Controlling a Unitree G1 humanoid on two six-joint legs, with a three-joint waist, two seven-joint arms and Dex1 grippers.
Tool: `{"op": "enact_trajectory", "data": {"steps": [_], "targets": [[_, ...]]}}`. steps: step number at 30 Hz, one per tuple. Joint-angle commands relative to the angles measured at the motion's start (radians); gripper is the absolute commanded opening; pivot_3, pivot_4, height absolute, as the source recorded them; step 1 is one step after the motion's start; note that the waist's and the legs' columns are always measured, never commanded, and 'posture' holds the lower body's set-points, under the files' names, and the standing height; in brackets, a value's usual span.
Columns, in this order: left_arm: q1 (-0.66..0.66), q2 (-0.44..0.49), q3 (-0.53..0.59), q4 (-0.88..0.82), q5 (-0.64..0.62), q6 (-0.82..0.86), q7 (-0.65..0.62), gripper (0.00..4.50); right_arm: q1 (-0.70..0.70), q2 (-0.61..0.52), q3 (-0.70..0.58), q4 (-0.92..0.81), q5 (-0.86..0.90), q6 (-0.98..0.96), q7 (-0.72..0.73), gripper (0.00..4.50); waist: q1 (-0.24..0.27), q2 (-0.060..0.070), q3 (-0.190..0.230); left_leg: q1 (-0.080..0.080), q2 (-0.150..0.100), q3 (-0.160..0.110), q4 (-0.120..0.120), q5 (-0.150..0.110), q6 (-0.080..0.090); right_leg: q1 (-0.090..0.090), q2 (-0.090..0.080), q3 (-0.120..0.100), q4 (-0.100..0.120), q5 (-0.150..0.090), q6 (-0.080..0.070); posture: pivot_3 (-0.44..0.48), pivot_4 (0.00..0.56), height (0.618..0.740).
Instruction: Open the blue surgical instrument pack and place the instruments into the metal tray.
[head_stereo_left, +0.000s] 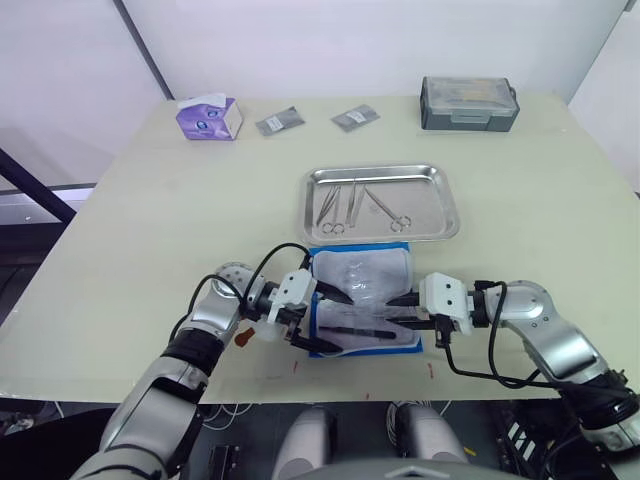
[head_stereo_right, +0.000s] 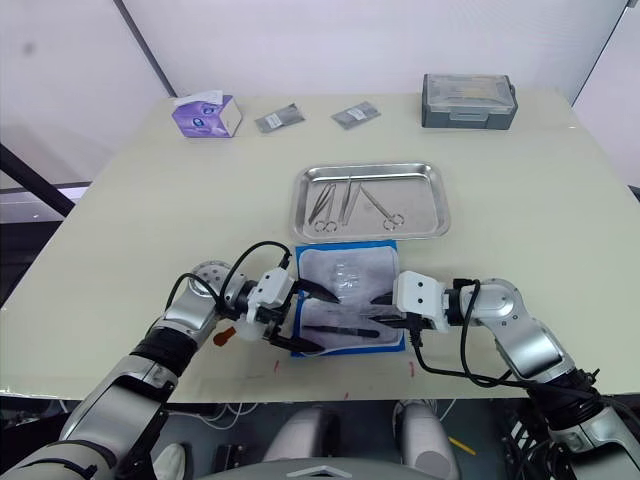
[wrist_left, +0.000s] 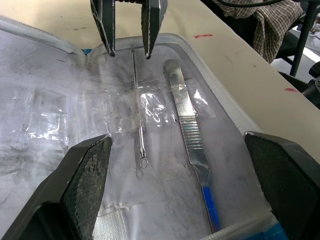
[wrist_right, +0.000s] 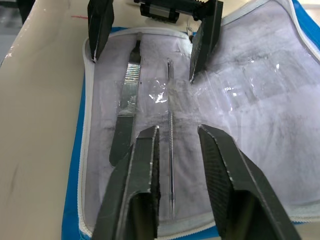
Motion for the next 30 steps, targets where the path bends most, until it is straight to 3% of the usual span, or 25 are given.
{"op": "enact_trajectory", "data": {"steps": [1,21,24,30], "targets": [[0.056,-0.003,-0.091,0.093,0.066,0.023,-0.039,4.5,0.007,0.015,-0.029,-0.014,0.021,-0.016,-0.014,1.3,0.0,0.0,0.0,0.0,0.0,0.0,0.0,0.0,0.0,0.0,0.0,0.0,0.0,0.0,0.0,0.0,0.15,0.734],[0.056,0.007,-0.093,0.095,0.062,0.017,-0.039,4.5,0.039,0.046,-0.028,0.078,0.041,-0.012,-0.013,1.3,0.0,0.0,0.0,0.0,0.0,0.0,0.0,0.0,0.0,0.0,0.0,0.0,0.0,0.0,0.0,0.0,0.15,0.734],[0.057,0.007,-0.093,0.091,0.061,0.018,-0.039,4.5,0.039,0.045,-0.027,0.076,0.04,-0.012,-0.015,0.75,0.0,0.0,0.0,0.0,0.0,0.0,0.0,0.0,0.0,0.0,0.0,0.0,0.0,0.0,0.0,0.0,0.15,0.734],[0.06,0.008,-0.096,0.086,0.06,0.02,-0.039,4.5,0.041,0.042,-0.025,0.07,0.031,-0.014,-0.022,0.75,0.0,0.0,0.0,0.0,0.0,0.0,0.0,0.0,0.0,0.0,0.0,0.0,0.0,0.0,0.0,0.0,0.15,0.734]]}}
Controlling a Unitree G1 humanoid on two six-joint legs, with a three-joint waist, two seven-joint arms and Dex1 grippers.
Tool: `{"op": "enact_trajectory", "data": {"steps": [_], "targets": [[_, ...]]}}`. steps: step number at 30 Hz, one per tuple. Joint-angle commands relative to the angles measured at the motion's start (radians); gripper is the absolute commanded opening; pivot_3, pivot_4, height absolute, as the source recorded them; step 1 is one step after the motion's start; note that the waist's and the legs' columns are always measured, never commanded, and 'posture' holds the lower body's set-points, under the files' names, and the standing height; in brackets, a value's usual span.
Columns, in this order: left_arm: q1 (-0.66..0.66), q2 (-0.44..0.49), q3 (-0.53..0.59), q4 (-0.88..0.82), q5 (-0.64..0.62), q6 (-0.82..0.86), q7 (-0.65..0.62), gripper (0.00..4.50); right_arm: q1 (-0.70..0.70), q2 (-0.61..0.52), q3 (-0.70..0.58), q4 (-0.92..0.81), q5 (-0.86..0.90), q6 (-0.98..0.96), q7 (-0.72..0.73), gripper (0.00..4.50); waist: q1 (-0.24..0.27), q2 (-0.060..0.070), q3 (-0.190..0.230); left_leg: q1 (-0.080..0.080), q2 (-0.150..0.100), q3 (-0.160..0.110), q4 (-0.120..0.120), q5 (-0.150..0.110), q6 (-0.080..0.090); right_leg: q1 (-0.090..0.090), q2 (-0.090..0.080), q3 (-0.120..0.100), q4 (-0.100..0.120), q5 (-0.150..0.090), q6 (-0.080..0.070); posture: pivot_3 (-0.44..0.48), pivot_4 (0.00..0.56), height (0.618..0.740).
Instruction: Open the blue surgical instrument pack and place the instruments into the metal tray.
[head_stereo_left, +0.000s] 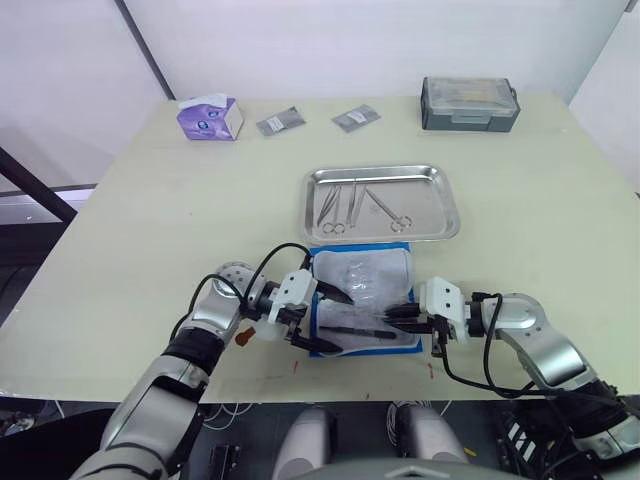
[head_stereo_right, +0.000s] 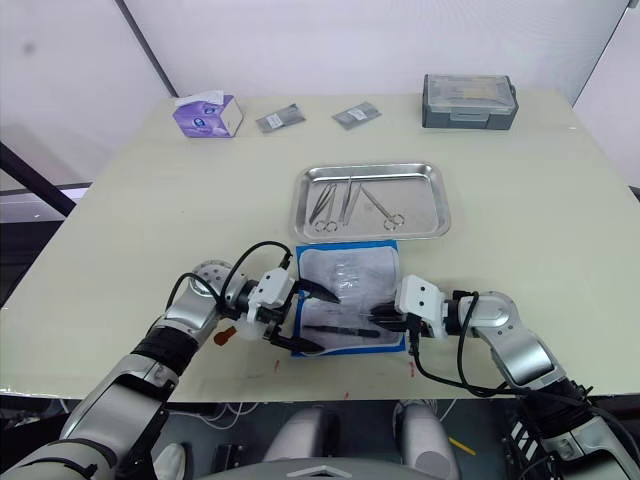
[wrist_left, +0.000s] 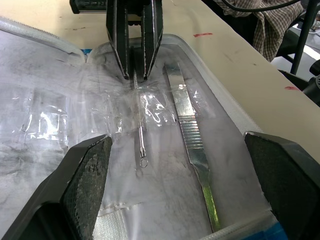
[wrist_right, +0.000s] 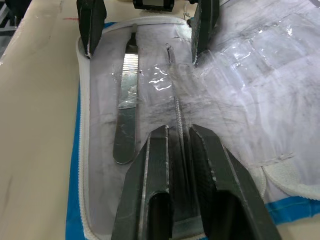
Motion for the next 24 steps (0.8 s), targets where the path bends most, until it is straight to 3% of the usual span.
{"op": "enact_trajectory", "data": {"steps": [1,16,19,24], "targets": [[0.066,0.007,-0.089,0.076,0.06,0.032,-0.039,4.5,0.003,-0.005,-0.018,-0.017,-0.001,0.001,-0.007,0.75,0.0,0.0,0.0,0.0,0.0,0.0,0.0,0.0,0.0,0.0,0.0,0.0,0.0,0.0,0.0,0.0,0.15,0.734],[0.069,0.005,-0.087,0.069,0.06,0.038,-0.039,4.5,0.005,-0.006,-0.013,0.004,0.005,0.005,0.009,0.75,0.0,0.0,0.0,0.0,0.0,0.0,0.0,0.0,0.0,0.0,0.0,0.0,0.0,0.0,0.0,0.0,0.15,0.734],[0.07,0.005,-0.087,0.068,0.06,0.039,-0.039,4.5,0.006,-0.005,-0.015,0.007,0.008,0.008,0.01,0.03,0.0,0.0,0.0,0.0,0.0,0.0,0.0,0.0,0.0,0.0,0.0,0.0,0.0,0.0,0.0,0.0,0.15,0.734],[0.07,0.006,-0.089,0.065,0.059,0.04,-0.039,4.5,0.01,-0.008,-0.011,0.01,0.001,0.003,0.012,0.03,0.0,0.0,0.0,0.0,0.0,0.0,0.0,0.0,0.0,0.0,0.0,0.0,0.0,0.0,0.0,0.0,0.15,0.734]]}}
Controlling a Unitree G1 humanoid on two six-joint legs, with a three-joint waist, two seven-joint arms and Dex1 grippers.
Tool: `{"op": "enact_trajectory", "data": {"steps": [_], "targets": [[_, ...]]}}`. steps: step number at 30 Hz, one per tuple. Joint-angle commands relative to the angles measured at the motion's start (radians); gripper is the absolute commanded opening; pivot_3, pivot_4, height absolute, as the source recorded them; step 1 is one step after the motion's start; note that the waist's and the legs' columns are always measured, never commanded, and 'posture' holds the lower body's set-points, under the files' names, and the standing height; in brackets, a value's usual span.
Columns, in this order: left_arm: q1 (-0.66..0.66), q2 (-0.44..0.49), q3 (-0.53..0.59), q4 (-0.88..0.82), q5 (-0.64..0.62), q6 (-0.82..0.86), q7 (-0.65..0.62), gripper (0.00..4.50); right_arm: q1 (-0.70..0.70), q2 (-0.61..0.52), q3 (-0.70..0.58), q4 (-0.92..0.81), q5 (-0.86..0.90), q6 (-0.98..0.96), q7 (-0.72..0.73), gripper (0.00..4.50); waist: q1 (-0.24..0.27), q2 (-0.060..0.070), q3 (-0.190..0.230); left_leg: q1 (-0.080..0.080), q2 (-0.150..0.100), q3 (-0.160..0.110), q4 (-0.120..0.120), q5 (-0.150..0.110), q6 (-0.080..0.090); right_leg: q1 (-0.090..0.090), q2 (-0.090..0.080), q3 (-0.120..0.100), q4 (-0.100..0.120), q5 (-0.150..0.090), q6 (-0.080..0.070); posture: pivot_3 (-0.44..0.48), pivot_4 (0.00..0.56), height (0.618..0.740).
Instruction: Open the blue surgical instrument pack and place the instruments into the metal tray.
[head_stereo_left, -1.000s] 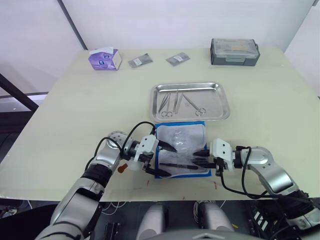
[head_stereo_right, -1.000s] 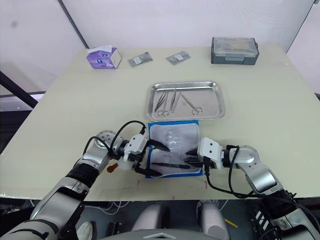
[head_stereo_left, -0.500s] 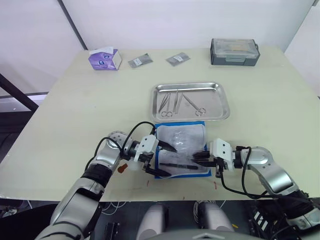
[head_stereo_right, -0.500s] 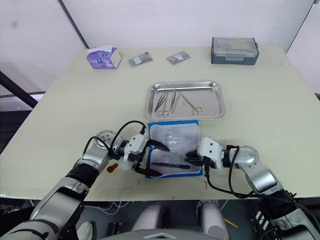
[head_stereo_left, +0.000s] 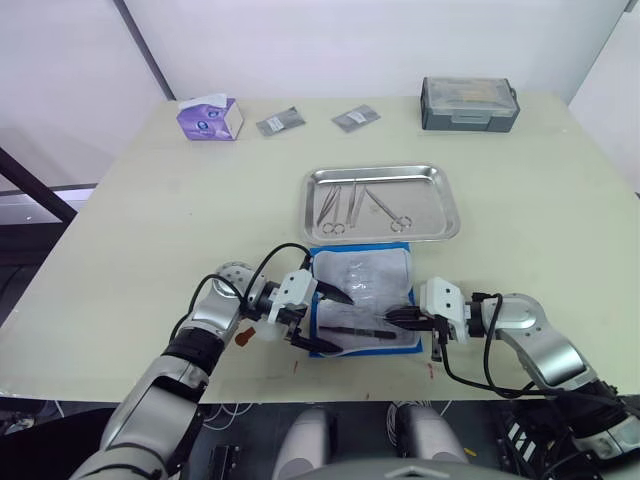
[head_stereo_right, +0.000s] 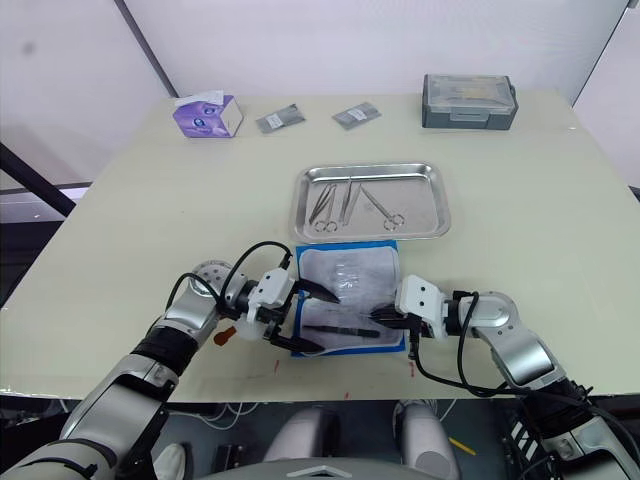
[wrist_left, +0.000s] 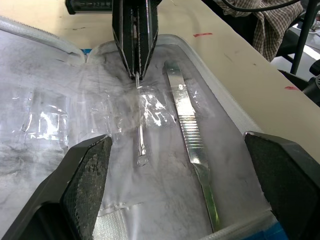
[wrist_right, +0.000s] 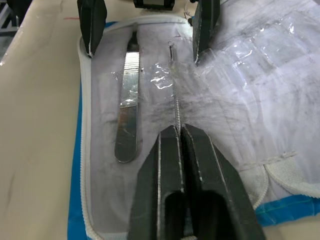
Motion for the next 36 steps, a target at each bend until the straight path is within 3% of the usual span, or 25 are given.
{"op": "enact_trajectory", "data": {"steps": [1,17,36], "targets": [[0.07,0.006,-0.09,0.066,0.058,0.039,-0.039,4.5,0.01,-0.01,-0.011,0.001,-0.002,0.003,0.005,0.03,0.0,0.0,0.0,0.0,0.0,0.0,0.0,0.0,0.0,0.0,0.0,0.0,0.0,0.0,0.0,0.0,0.15,0.734],[0.072,0.006,-0.091,0.066,0.056,0.039,-0.039,4.5,-0.08,-0.055,0.013,-0.153,-0.071,0.058,0.001,0.03,0.0,0.0,0.0,0.0,0.0,0.0,0.0,0.0,0.0,0.0,0.0,0.0,0.0,0.0,0.0,0.0,0.15,0.734],[0.071,0.002,-0.093,0.075,0.057,0.032,-0.039,4.5,-0.084,-0.148,-0.021,-0.239,-0.088,0.06,0.027,0.03,0.0,0.0,0.0,-0.001,0.0,0.0,0.0,0.0,0.0,0.0,0.0,-0.001,0.0,0.0,0.0,0.0,0.15,0.734]]}}
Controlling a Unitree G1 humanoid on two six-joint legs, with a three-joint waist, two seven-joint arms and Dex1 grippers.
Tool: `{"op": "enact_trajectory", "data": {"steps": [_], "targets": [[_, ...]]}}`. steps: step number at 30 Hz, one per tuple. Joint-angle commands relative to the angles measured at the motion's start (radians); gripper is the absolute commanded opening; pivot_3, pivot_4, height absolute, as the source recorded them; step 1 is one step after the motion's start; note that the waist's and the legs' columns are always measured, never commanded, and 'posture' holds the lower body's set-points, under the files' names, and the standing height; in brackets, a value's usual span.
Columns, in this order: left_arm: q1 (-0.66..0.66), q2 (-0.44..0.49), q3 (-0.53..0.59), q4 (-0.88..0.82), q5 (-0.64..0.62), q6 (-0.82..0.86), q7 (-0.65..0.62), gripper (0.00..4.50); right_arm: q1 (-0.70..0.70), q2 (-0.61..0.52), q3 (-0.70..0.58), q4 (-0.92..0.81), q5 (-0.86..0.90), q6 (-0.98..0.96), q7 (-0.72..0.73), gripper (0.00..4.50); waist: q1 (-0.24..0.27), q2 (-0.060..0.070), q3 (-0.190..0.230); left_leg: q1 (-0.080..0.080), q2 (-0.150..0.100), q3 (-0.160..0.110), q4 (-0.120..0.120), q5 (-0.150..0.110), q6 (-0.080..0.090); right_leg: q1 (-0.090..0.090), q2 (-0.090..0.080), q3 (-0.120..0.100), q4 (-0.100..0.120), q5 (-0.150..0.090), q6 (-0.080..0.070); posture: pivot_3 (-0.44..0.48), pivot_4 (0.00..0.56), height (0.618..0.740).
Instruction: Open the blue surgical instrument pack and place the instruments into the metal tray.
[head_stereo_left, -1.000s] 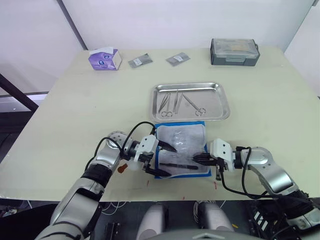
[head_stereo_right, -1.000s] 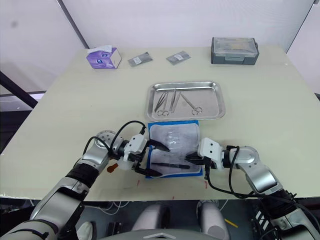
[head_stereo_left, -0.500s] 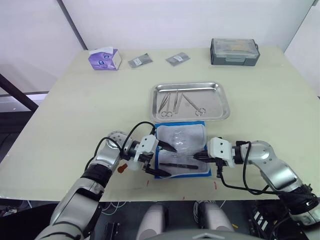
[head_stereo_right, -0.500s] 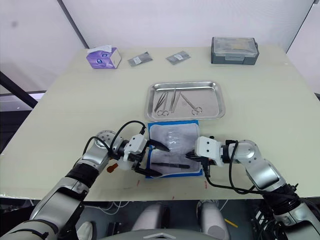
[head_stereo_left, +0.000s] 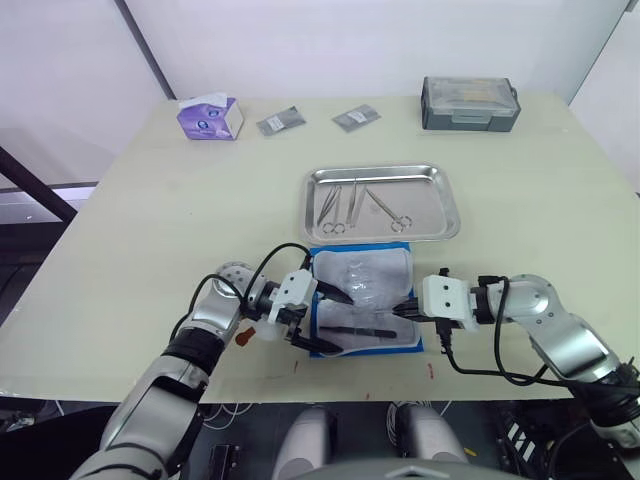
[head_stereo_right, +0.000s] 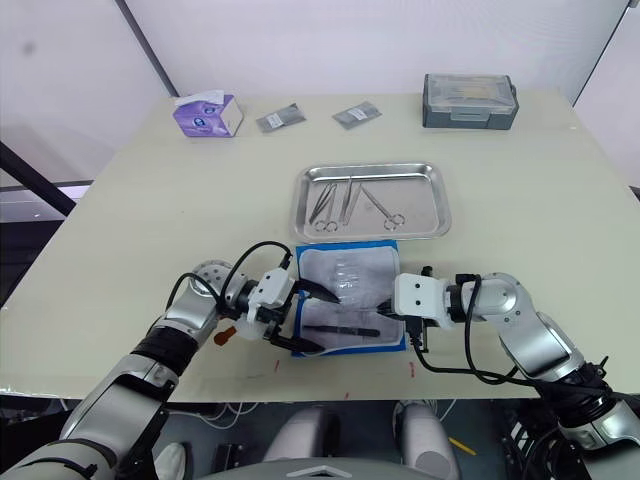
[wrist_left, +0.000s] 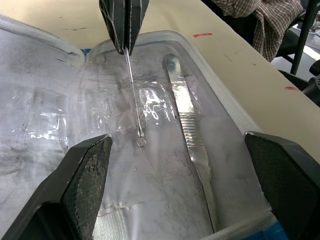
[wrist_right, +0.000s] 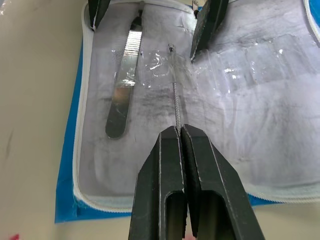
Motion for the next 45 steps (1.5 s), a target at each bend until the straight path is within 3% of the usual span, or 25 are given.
{"op": "enact_trajectory", "data": {"steps": [1,12,25,33,41,45], "targets": [[0.071,0.004,-0.093,0.077,0.057,0.031,-0.039,4.5,0.001,-0.022,-0.056,-0.056,0.026,-0.027,0.005,0.03,0.0,0.0,0.0,0.0,0.0,0.0,0.0,0.0,0.0,0.0,0.0,0.0,0.0,0.0,0.0,0.0,0.15,0.734],[0.065,0.009,-0.095,0.083,0.055,0.029,-0.039,4.5,0.072,-0.083,-0.132,-0.065,0.071,-0.07,0.024,0.03,0.001,0.0,0.0,0.0,0.0,0.0,0.0,0.0,0.0,0.0,0.0,0.0,0.0,0.0,0.0,0.0,0.15,0.734],[0.052,0.007,-0.1,0.095,0.055,0.025,-0.039,4.5,0.196,-0.174,-0.312,-0.083,0.175,-0.088,0.042,0.03,0.002,-0.003,0.002,0.0,0.0,0.001,0.0,0.0,0.0,0.0,0.0,0.0,0.0,0.0,0.0,0.0,0.15,0.734],[0.043,-0.006,-0.101,0.107,0.058,0.021,-0.039,4.5,0.114,-0.066,-0.4,-0.128,0.344,0.197,-0.122,0.03,0.003,-0.003,0.002,0.0,0.0,0.0,0.0,0.0,0.0,0.001,0.0,0.001,0.0,0.0,0.0,0.0,0.15,0.734],[0.044,-0.012,-0.097,0.112,0.06,0.017,-0.039,4.5,-0.042,0.077,-0.375,-0.104,0.383,0.418,-0.318,0.03,0.004,0.001,0.0,0.0,0.0,0.0,0.0,0.0,0.0,0.001,0.0,0.0,0.0,0.0,0.0,0.0,0.15,0.734],[0.048,-0.019,-0.09,0.113,0.063,0.016,-0.039,4.5,-0.152,0.164,-0.333,-0.014,0.339,0.51,-0.424,0.03,0.003,0.002,-0.001,0.0,0.0,0.0,0.0,0.0,0.0,0.001,0.0,0.0,0.0,0.0,0.0,0.0,0.15,0.734]]}}
